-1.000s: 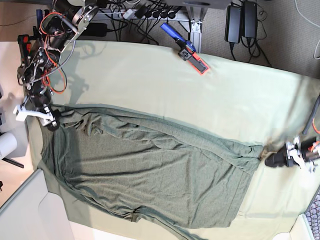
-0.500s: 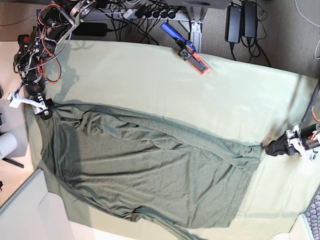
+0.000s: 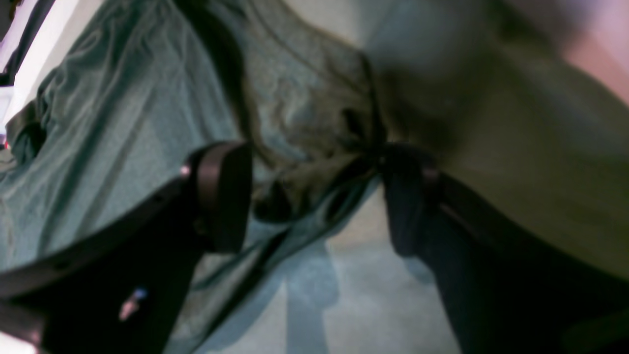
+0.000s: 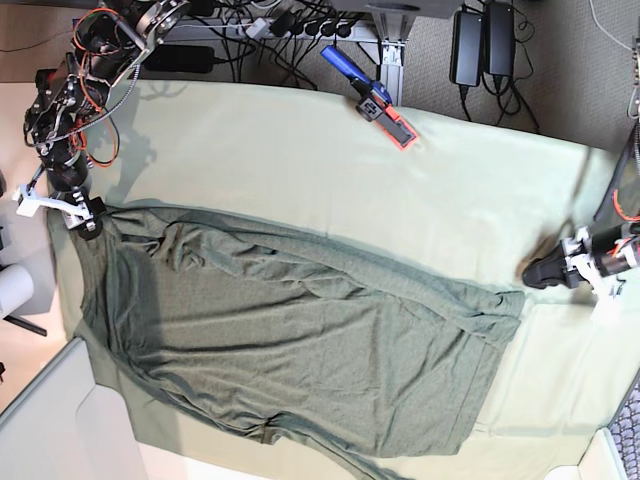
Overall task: Fold the T-shirt properly
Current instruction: 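Lift both grippers and shake the shirt flat, laying it down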
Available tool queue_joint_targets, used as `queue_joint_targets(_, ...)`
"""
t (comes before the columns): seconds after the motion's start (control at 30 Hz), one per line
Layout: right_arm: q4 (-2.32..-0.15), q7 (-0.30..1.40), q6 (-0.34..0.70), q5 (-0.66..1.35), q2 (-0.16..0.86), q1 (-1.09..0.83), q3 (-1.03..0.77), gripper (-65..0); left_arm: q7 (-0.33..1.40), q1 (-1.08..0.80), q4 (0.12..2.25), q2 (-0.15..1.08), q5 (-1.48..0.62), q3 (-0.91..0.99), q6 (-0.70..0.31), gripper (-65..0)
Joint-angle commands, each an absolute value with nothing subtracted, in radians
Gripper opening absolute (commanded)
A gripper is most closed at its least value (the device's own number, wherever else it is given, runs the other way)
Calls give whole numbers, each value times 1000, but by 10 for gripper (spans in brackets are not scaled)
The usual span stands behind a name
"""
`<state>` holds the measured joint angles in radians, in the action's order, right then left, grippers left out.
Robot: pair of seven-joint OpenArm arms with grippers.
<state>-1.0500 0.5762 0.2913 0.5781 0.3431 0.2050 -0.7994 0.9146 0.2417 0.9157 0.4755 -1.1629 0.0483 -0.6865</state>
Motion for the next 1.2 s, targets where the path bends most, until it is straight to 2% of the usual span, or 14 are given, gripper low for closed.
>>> queue_joint_targets(0.0, -1069, 550, 303, 594, 363, 222, -793, -236, 888, 266, 930, 477, -1158, 54, -698, -344)
queue_joint_targets(0.4, -1069, 550, 303, 584, 363, 222, -715, -236, 760, 336, 929, 385, -914, 54, -694, -344)
queue_joint_targets(0.8, -1069, 550, 303, 595, 363, 222, -709, -246, 713, 410, 907, 308, -785, 54, -560, -345)
queue_joint_targets(0.83, -1069, 550, 303, 595, 363, 222, -706, -282, 710, 419, 893, 302, -778, 54, -550, -353)
queue_joint_targets(0.9, -1069, 549, 303, 596, 363, 222, -704, -411, 706, 434, 857, 291, -761, 54, -542, -399)
queue_joint_targets(1.0, -1069, 538, 303, 595, 363, 222, -701, -630, 699, 434, 824, 279, -734, 54, -543, -548)
queue_joint_targets(1.07, -1069, 542, 304, 594, 363, 224, -699, -650, 700, 434, 818, 278, -727, 54, -543, -650)
queue_joint_targets(1.1, -1069, 554, 305, 595, 363, 224, -699, -650, 708, 435, 818, 279, -728, 54, -551, -650)
queue_joint_targets(1.17, -1069, 572, 314, 613, 363, 224, -699, -650, 734, 435, 824, 289, -781, 59, -654, -650)
